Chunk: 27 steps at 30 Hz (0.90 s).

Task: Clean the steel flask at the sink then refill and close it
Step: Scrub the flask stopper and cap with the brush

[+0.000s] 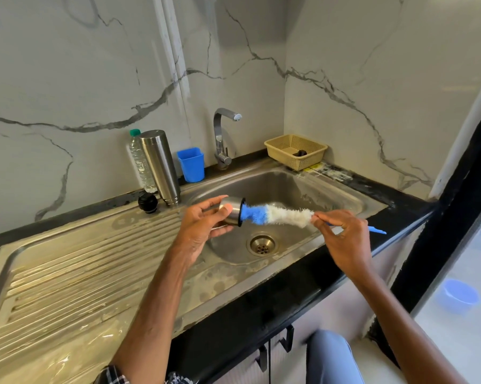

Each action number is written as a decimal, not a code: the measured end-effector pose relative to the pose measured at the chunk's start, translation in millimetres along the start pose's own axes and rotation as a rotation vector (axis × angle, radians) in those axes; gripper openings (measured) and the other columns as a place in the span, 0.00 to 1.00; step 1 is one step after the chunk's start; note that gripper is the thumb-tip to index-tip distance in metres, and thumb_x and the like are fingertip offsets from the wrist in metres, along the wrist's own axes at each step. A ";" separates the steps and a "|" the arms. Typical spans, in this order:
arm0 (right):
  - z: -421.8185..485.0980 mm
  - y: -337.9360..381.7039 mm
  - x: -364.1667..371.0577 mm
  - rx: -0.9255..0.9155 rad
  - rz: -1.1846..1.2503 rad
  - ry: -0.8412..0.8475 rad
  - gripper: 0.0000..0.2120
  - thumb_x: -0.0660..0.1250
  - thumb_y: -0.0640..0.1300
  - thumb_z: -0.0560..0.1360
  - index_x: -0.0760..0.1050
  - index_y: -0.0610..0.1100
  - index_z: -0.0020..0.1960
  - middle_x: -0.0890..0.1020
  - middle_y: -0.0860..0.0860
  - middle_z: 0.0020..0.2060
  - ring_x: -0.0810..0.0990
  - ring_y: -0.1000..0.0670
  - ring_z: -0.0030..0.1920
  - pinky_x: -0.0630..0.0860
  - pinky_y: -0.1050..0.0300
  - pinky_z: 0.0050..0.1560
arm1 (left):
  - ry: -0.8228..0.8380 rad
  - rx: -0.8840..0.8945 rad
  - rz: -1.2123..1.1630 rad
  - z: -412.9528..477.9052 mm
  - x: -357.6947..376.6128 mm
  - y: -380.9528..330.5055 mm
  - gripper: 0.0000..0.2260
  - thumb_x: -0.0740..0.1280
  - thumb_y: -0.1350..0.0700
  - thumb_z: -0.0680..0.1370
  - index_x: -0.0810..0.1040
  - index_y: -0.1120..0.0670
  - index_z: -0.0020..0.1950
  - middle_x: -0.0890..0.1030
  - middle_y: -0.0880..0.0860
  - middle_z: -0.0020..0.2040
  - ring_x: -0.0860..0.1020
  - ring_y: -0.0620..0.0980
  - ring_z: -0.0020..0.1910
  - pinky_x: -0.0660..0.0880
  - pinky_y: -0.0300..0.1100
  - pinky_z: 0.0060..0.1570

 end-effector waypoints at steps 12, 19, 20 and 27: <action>9.1 -10.9 -6.7 0.305 0.029 -0.038 0.06 0.73 0.47 0.75 0.86 0.44 0.46 0.86 0.51 0.40 0.80 0.56 0.37 0.73 0.64 0.37 | -0.054 -0.079 -0.288 -0.6 -2.7 -6.7 0.17 0.62 0.55 0.85 0.73 0.67 0.67 0.82 0.68 0.60 0.81 0.64 0.62 0.83 0.50 0.54; 13.9 2.2 5.5 0.408 0.043 0.130 0.11 0.69 0.56 0.76 0.84 0.53 0.40 0.85 0.56 0.33 0.72 0.53 0.28 0.69 0.57 0.30 | 0.092 -0.223 -0.484 -8.8 14.1 -2.3 0.15 0.62 0.50 0.84 0.74 0.60 0.62 0.78 0.69 0.65 0.79 0.70 0.62 0.81 0.61 0.56; 14.7 4.5 8.0 0.420 0.079 0.157 0.12 0.69 0.57 0.77 0.85 0.52 0.41 0.85 0.55 0.33 0.70 0.53 0.27 0.68 0.57 0.29 | 0.092 -0.222 -0.505 -8.9 14.5 -2.6 0.14 0.64 0.51 0.84 0.74 0.60 0.63 0.78 0.69 0.65 0.79 0.69 0.62 0.81 0.60 0.56; 8.1 23.4 27.5 0.543 0.322 0.261 0.19 0.64 0.55 0.81 0.85 0.44 0.42 0.86 0.51 0.41 0.72 0.47 0.38 0.71 0.51 0.42 | -0.099 -0.211 -0.535 -8.4 11.4 1.4 0.24 0.78 0.62 0.72 0.76 0.60 0.67 0.82 0.64 0.63 0.81 0.61 0.62 0.83 0.46 0.53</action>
Point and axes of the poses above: each hand's wrist, its own z-axis towards the middle knuckle, its own x-axis out of the palm, y = z × x, the point moved 2 cm from there along z, towards the middle knuckle
